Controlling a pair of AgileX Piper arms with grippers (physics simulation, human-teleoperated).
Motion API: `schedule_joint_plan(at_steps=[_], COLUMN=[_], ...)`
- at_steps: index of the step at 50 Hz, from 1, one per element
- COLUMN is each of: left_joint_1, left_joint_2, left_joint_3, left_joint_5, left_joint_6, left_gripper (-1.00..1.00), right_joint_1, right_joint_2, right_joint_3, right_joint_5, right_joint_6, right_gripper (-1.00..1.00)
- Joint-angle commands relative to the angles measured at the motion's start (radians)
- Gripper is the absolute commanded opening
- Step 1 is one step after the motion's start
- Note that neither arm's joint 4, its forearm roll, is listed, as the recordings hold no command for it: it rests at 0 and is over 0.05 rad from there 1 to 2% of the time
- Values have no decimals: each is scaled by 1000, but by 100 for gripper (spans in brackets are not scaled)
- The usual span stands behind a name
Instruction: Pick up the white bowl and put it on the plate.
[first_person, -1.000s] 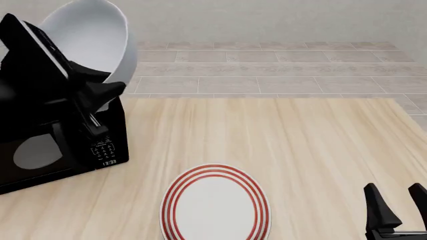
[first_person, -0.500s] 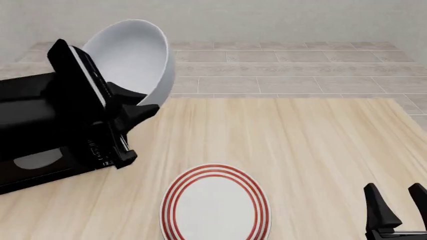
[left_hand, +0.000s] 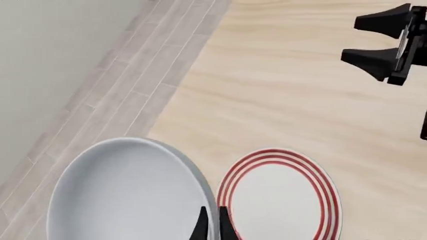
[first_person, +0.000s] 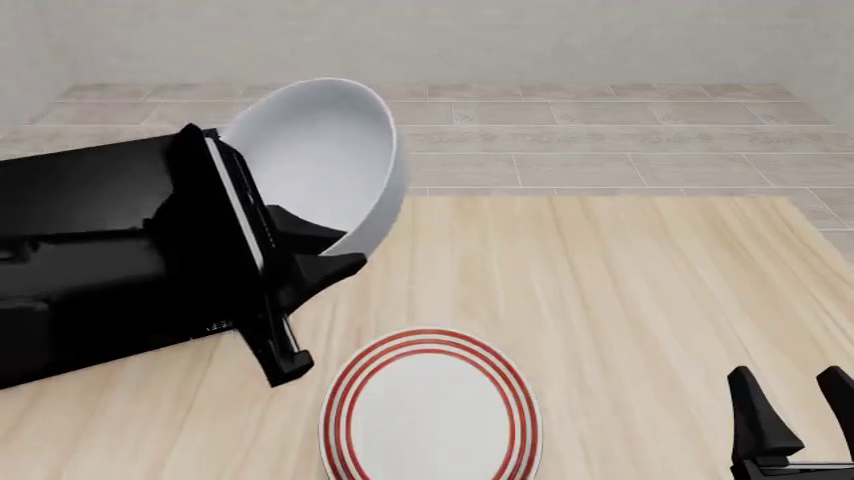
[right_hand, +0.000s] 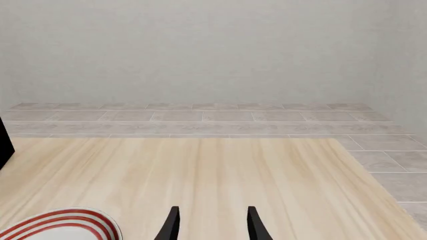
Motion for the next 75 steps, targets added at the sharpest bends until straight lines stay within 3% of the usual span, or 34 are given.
schedule_joint_plan(at_steps=[1, 21, 35, 75], left_joint_1=[-55, -159, -196, -219], left_joint_2=[12, 22, 23, 46], left_joint_3=[8, -7, 60, 175], left_joint_5=[-22, -31, -76, -211], left_joint_6=[-21, -116, -163, -248], left_gripper=[-100, -100, -100, -100], right_joint_1=[0, 0, 0, 0], right_joint_2=[-1, -1, -1, -1], right_joint_3=[0, 0, 0, 0], right_joint_5=[1, 1, 1, 1], right_joint_6=[1, 1, 1, 1], right_gripper=[100, 100, 100, 100])
